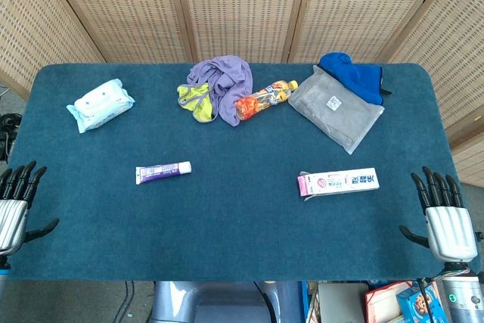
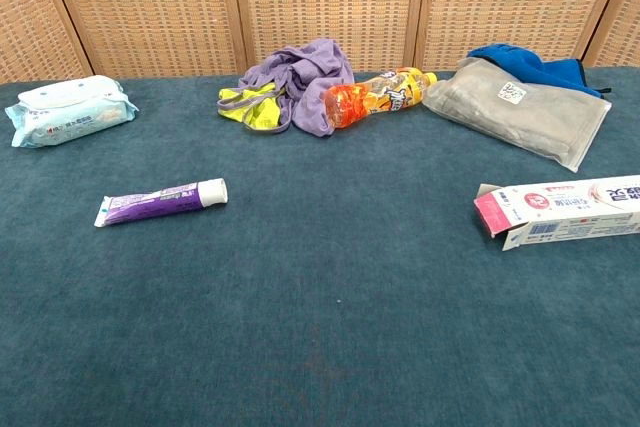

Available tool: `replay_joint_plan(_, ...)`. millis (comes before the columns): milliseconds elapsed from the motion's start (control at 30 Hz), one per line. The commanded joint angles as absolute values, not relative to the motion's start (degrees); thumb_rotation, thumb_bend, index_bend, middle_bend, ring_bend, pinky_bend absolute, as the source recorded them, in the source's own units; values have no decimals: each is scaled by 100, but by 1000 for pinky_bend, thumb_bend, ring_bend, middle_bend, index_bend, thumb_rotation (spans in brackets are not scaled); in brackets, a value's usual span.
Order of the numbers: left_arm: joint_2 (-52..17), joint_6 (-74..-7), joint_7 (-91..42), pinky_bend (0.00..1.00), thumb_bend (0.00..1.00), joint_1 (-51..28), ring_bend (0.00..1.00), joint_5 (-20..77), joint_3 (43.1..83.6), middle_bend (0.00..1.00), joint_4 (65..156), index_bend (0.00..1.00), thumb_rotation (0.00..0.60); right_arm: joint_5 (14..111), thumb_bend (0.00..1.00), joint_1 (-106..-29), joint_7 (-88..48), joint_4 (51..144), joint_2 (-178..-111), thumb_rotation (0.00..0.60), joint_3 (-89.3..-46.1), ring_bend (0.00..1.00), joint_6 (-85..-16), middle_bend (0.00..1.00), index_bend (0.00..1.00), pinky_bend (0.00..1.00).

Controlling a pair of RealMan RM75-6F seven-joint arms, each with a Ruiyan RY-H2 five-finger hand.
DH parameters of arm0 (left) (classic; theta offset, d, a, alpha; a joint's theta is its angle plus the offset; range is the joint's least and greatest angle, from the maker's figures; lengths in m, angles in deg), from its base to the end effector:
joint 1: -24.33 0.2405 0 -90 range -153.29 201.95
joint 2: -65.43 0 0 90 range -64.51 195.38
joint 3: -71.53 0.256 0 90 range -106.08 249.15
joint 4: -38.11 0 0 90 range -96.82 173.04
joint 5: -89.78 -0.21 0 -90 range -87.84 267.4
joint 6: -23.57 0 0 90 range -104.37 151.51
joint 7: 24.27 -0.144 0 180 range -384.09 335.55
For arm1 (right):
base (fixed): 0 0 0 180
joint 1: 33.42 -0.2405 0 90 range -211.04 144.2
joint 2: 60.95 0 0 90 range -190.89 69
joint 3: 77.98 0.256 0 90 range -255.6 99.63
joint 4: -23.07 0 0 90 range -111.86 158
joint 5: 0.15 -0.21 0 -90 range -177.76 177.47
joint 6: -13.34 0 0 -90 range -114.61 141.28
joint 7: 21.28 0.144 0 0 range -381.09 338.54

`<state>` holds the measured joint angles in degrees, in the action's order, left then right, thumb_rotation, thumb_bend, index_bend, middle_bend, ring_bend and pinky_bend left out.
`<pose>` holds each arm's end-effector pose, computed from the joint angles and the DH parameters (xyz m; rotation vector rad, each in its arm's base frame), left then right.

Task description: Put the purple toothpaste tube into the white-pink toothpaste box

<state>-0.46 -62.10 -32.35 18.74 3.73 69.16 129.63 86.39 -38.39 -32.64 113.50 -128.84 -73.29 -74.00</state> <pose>-0.3088 0.1832 0.1505 -1.4310 -0.7980 -0.8244 -0.3055 -0.1880 0.1503 1.3985 -0.7236 0.8290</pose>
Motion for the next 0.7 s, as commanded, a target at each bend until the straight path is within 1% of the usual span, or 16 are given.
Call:
replay_joint_plan(33,-56,-6185,-3277,0,191,1862,0,367,6927,0,12967,0,600,8642,61,-3837,-3244,11332,-12884,600,-7328,0,-7400,0,0,0)
replay_joint_plan(700,-71,-6247,-3180,0,191,1857,0,303,6908,0,12925,0,600,8795,61,-3852,-3148,11304,-12898,600,-7379,0,-7413,0,0,0)
